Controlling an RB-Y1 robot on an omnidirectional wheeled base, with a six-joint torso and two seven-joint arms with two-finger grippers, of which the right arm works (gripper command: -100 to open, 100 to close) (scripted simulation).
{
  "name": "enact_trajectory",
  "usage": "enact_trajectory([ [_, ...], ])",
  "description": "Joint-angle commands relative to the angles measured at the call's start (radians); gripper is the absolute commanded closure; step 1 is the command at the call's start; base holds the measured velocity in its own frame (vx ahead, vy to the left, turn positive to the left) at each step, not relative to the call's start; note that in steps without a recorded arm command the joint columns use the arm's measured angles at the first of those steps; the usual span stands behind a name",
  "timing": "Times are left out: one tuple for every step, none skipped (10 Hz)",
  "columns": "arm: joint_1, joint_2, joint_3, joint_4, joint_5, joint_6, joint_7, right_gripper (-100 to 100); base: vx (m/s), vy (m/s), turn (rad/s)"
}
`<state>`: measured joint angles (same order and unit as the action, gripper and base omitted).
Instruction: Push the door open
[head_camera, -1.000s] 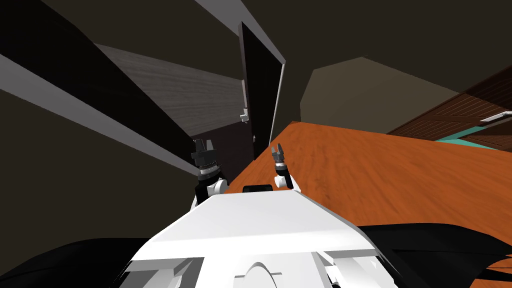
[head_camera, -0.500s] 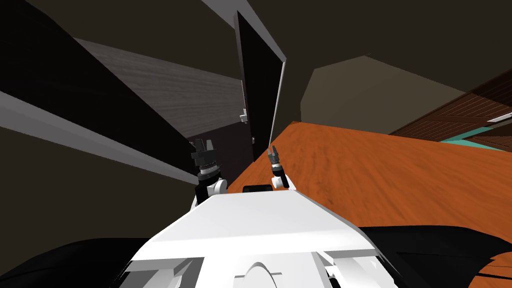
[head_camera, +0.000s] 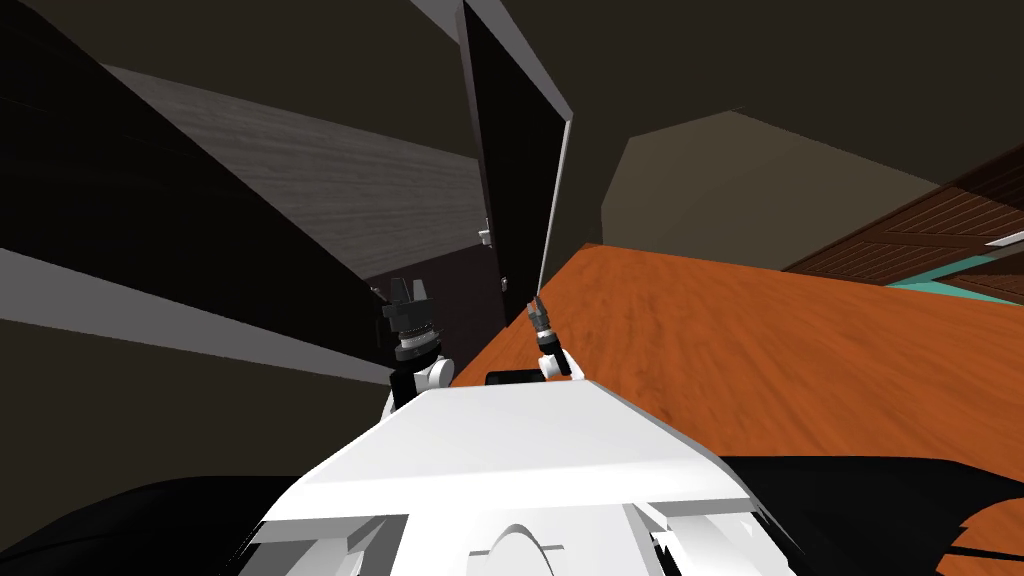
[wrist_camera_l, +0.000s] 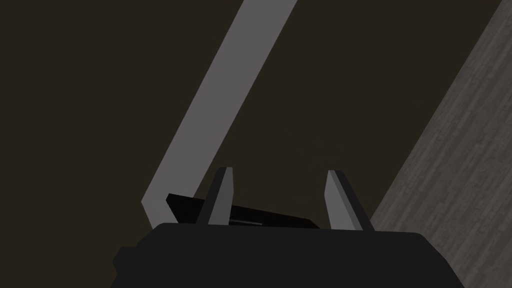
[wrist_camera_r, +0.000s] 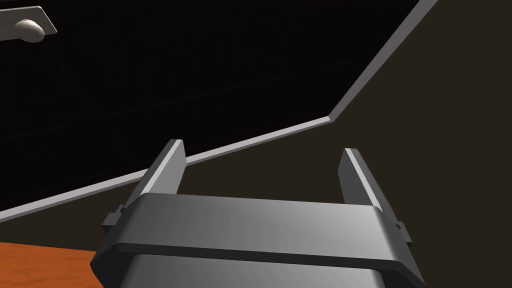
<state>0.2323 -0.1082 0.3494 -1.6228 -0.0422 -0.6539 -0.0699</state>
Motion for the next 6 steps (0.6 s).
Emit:
enact_trajectory([
  [-0.01, -0.002, 0.02, 0.028, 0.001, -0.003, -0.002, -100, 0.103, -0.026, 0.002],
  [-0.018, -0.003, 0.031, 0.047, 0.002, -0.005, -0.003, -100, 0.086, -0.011, -0.001],
  [-0.025, -0.003, 0.042, 0.067, 0.003, -0.008, -0.004, -100, 0.091, -0.031, -0.003],
  [-0.033, -0.004, 0.053, 0.086, 0.003, -0.011, -0.005, -100, 0.09, -0.033, 0.005],
  [-0.04, -0.005, 0.064, 0.106, 0.004, -0.013, -0.006, -100, 0.106, -0.039, -0.001],
  [-0.048, -0.005, 0.076, 0.125, 0.005, -0.016, -0.008, -100, 0.103, -0.041, 0.001],
])
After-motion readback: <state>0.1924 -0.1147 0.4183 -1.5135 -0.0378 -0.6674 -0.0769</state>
